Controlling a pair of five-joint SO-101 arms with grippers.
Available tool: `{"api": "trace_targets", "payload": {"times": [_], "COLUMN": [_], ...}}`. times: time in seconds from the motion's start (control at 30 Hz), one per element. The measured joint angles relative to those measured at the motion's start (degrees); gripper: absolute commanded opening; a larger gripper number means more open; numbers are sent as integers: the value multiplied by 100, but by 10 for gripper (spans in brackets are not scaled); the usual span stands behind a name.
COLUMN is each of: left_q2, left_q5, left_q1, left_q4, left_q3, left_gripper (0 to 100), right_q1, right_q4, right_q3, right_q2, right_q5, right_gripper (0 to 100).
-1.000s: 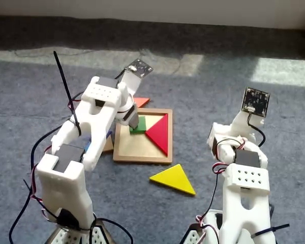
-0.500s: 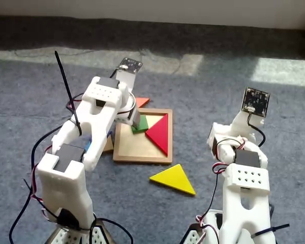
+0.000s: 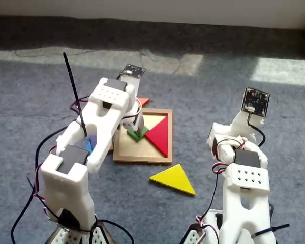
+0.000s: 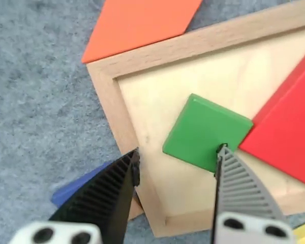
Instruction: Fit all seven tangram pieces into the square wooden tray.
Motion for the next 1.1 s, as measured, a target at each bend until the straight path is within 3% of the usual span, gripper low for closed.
{"api": "trace_targets", "payload": {"times": [0.6,0.83,1.1], "left_q2": [-88,-1486,-3710], "left_q5": [-141,-176,-176], "left_q1": [79,53,-62], "left_q4": [343,800,826], "left_q3": [-457,-457,1090], "left_gripper": [248,248,248], "right_q1": [0,0,0], "right_q4": [0,0,0], "right_q3": [0,0,0], "right_q2": [0,0,0], "right_q5": [0,0,0], "right_gripper": [7,7,7]}}
